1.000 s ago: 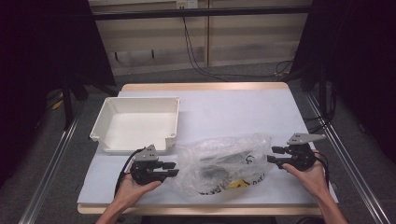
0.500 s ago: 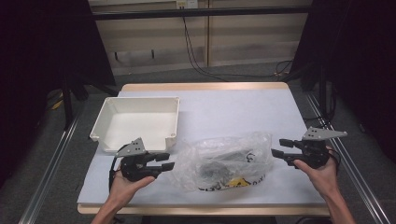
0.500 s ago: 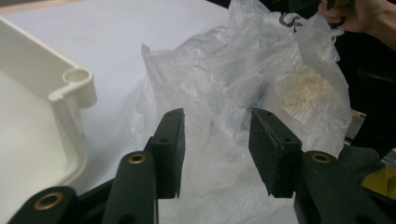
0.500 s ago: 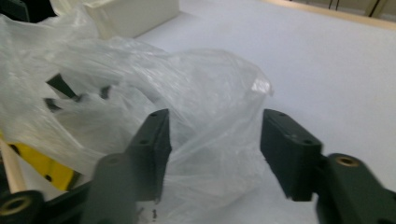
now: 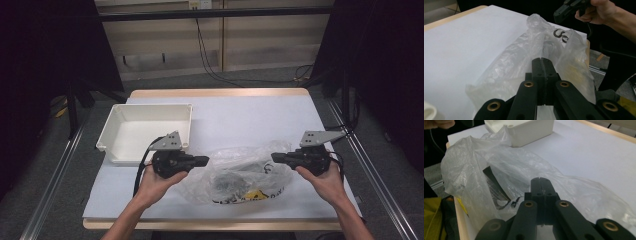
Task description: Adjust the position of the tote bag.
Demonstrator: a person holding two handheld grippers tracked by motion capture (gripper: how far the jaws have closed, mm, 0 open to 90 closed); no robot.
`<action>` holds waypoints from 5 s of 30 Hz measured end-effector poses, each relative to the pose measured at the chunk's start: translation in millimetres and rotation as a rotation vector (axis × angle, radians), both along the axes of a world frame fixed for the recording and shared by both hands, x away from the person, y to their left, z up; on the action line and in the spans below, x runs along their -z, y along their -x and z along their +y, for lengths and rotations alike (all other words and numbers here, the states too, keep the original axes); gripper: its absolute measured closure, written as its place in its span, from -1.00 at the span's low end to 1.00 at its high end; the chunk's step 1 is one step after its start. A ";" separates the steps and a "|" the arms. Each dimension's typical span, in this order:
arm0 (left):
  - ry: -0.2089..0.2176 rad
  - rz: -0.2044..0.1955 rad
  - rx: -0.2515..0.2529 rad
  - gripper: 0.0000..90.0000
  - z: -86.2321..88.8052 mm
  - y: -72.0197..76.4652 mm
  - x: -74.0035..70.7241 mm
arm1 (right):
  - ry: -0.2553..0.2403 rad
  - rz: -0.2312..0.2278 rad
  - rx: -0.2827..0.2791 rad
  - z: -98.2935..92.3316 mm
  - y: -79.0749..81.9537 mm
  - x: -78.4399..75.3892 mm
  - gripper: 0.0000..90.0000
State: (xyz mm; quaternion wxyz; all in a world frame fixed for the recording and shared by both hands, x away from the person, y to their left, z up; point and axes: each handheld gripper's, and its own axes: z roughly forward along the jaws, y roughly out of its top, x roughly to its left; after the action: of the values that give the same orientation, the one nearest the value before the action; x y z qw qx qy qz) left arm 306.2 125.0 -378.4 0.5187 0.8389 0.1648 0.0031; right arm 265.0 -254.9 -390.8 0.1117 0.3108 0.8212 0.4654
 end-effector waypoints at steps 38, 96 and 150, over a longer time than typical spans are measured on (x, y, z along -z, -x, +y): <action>-0.420 0.000 0.117 1.00 -52.7 24.4 68.3 | 0.291 0.145 -0.171 48.8 11.2 55.7 1.00; -0.527 -0.007 -0.048 1.00 -31.7 -1.6 74.5 | 0.471 0.134 0.149 4.6 -45.5 58.1 1.00; -0.466 0.067 -0.086 1.00 18.6 5.5 77.7 | 0.412 0.182 0.202 -17.8 -30.8 66.3 1.00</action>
State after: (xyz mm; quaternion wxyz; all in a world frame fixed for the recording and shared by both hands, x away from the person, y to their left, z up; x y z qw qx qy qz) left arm 300.7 143.6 -456.1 0.3049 0.9277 0.2126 0.0354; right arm 295.8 -272.8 -457.1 0.1444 0.4026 0.8701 0.2449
